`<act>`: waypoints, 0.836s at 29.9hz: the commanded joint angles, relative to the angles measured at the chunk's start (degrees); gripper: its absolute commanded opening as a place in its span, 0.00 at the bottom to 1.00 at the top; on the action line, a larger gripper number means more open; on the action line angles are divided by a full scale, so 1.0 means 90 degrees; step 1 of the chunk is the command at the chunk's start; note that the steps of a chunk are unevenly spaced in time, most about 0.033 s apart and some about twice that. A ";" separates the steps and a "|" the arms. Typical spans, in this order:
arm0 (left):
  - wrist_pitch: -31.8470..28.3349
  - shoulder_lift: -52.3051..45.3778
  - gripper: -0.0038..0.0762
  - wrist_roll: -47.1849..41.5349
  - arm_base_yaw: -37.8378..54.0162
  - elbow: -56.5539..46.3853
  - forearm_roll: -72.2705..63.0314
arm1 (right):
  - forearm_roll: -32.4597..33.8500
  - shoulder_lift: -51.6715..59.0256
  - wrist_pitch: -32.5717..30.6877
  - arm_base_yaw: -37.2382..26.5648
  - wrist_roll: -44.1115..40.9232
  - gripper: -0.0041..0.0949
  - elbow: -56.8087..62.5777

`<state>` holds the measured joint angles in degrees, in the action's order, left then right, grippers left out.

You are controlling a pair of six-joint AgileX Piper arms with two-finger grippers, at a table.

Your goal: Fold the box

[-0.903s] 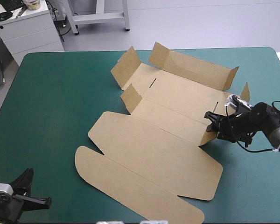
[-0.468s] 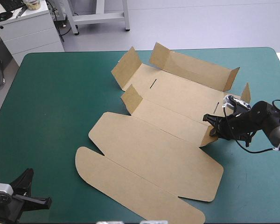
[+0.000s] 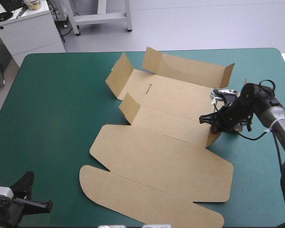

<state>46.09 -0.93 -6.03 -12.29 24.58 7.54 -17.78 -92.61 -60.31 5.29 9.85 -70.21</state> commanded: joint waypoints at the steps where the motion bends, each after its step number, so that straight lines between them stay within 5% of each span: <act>1: -0.0458 -0.0077 0.04 -0.0059 -0.0011 0.0139 0.0013 | 0.0113 -0.0161 -0.0080 0.0321 0.0670 0.04 -0.0743; 9: -0.0458 -0.0077 0.04 -0.0059 -0.0011 0.0139 0.0013 | 0.0275 -0.1171 -0.0776 0.0734 0.2359 0.04 -0.2325; 15: -0.0458 -0.0077 0.04 -0.0059 -0.0011 0.0139 0.0013 | 0.1178 -0.1720 -0.1094 0.1115 0.3172 0.04 -0.3187; 25: -0.0458 -0.0077 0.04 -0.0027 -0.0011 0.0139 0.0013 | 0.1324 -0.1990 -0.0638 0.1791 0.5848 0.02 -0.3704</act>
<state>46.09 -0.93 -6.03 -12.29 24.58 7.54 -5.57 -113.54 -68.41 19.87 54.54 -101.41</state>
